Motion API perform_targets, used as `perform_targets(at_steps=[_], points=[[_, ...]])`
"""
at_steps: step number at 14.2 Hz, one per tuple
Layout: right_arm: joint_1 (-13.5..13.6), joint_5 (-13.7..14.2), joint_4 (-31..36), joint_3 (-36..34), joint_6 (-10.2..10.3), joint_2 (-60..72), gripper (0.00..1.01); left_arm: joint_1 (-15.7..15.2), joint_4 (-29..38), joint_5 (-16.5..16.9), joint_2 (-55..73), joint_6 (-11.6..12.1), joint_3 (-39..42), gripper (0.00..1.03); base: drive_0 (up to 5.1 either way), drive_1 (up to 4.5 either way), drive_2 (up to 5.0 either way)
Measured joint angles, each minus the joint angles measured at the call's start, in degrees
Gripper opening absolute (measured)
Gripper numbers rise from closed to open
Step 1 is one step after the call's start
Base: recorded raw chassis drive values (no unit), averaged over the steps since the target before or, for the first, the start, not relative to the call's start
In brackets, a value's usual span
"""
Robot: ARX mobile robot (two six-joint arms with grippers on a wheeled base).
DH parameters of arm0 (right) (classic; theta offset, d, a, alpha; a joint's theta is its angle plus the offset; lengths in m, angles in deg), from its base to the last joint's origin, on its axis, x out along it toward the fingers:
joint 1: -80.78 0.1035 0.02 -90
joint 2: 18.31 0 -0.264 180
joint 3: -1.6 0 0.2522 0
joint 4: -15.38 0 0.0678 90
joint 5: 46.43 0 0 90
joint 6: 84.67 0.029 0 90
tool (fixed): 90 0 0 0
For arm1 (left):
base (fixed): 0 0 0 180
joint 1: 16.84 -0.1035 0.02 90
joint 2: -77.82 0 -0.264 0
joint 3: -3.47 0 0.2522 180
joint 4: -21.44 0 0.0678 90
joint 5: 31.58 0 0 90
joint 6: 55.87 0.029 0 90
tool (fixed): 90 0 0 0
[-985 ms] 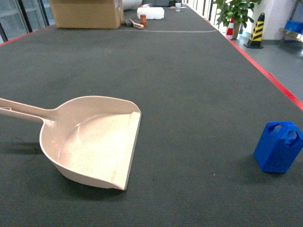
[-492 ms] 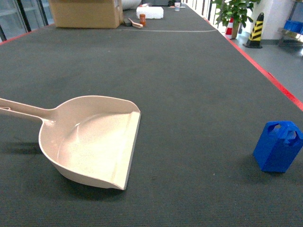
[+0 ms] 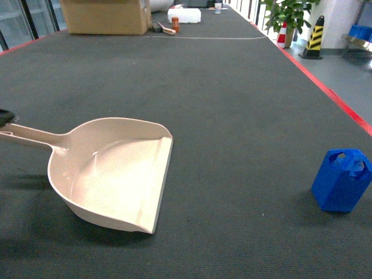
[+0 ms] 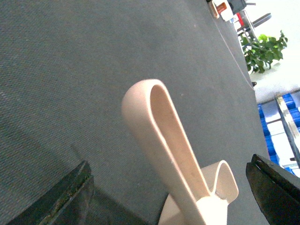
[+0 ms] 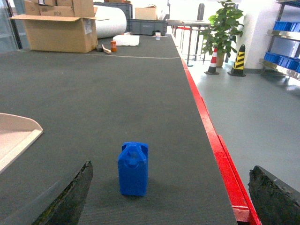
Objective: Place part in tray to right shelf
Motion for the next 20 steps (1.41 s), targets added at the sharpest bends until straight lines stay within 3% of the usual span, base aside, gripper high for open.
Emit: perform_targets(at_steps=[3,6,7,12,13,17,20], points=[[0.00,-0.02,0.00,0.00,0.00,0.00,0.98,0.57,-2.54,0.83,5.62,-1.62,-8.22,0.98,0.0,0.00,0.0],[0.00,-0.02,0.02,0.00,0.00,0.00,0.98,1.42,-3.48,0.90,12.28,-5.60,-14.82,0.98,0.0,0.00,0.0],[0.00,0.00,0.00,0.00,0.00,0.00,0.98,1.44,-4.74,1.31,14.51,-7.06,-16.94,0.90,0.0,0.00,0.0],[0.00,-0.02,0.02,0.00,0.00,0.00,0.98,1.64,1.36,4.15,17.20,-14.21,-17.53,0.26,0.0,0.00,0.0],[0.00,0.00,0.00,0.00,0.00,0.00,0.98,1.81,3.50,4.98,16.66,-16.98,-16.66,0.18,0.0,0.00,0.0],[0.00,-0.02,0.00,0.00,0.00,0.00,0.98,5.07,9.20,4.74,7.32,-22.01,-9.20,0.15,0.0,0.00,0.0],[0.00,-0.02,0.00,0.00,0.00,0.00,0.98,9.49,10.95,3.69,-0.92,-25.27,-6.80,0.15,0.0,0.00,0.0]])
